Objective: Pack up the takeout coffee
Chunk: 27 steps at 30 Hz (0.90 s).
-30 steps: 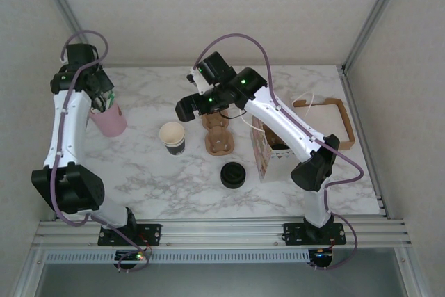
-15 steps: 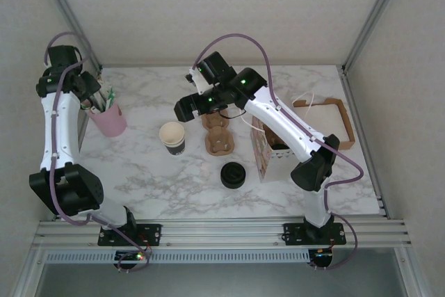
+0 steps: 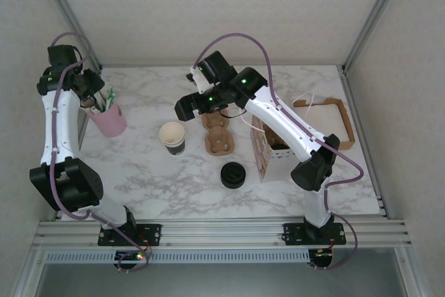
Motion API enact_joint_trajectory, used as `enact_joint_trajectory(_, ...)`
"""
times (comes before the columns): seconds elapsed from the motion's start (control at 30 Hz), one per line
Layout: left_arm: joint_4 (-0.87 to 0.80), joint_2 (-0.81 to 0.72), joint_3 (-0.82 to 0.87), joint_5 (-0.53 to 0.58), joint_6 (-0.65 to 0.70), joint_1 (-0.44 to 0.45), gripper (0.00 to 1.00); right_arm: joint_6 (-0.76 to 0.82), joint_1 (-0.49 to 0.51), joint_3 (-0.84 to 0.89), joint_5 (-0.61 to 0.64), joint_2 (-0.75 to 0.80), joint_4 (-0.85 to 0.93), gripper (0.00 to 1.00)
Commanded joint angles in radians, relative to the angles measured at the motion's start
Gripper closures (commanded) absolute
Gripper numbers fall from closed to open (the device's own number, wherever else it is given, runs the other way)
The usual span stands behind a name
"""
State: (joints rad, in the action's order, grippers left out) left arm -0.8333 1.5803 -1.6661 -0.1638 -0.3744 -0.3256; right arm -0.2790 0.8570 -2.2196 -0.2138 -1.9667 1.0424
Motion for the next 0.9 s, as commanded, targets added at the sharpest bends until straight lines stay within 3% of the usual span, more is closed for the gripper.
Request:
enact_joint_trajectory(0.0,0.007,0.000,0.012,-0.007,-0.006,-0.013,0.68,0.010,-0.007,-0.014,-0.021,0.003,-0.007,0.01)
enact_joint_trajectory(0.53,0.022,-0.018,0.049,-0.050,0.000,-0.052,0.76,0.006,-0.007,-0.003,-0.021,0.010,-0.009,0.01)
enact_joint_trajectory(0.87,0.028,-0.036,0.061,-0.095,0.000,-0.069,0.90,0.007,-0.007,0.000,-0.021,0.012,-0.008,0.01)
